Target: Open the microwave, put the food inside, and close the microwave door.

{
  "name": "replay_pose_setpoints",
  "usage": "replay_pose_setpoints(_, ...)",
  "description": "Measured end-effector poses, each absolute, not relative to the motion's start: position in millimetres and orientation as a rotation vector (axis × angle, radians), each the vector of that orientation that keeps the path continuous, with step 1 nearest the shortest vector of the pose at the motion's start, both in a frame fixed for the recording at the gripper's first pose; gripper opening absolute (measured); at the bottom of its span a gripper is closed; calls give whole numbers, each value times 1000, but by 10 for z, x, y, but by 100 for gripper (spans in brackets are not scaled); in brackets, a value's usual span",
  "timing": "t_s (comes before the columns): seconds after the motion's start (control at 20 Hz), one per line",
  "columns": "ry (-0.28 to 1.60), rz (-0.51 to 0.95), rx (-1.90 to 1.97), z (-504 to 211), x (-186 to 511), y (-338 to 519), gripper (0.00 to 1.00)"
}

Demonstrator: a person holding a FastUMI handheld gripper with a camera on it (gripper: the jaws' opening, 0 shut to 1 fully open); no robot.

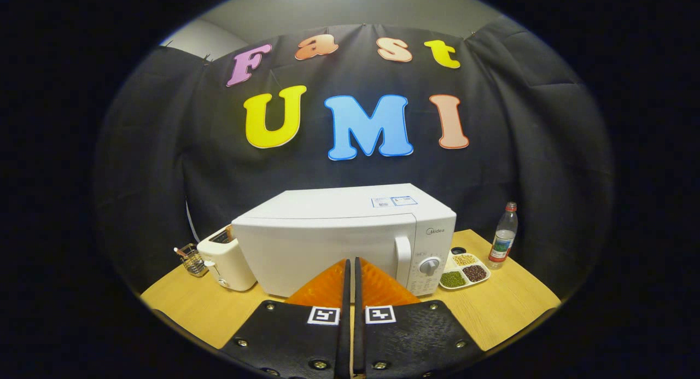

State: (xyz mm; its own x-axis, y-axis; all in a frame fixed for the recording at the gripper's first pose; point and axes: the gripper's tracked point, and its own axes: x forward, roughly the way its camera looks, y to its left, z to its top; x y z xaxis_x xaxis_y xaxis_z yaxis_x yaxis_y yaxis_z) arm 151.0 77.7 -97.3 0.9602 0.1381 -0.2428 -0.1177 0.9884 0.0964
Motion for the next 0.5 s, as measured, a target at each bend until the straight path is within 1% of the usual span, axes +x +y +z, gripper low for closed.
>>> replay_pose_setpoints(0.3, 190, 112, 87, -722, 878, 720, 3)
replay_pose_setpoints(0.4, 164, 111, 89, -639, 686, 717, 7)
replay_pose_setpoints(0.45, 159, 123, 87, -635, 617, 745, 23)
replay_pose_setpoints(0.5, 156, 133, 85, -627, 546, 760, 36)
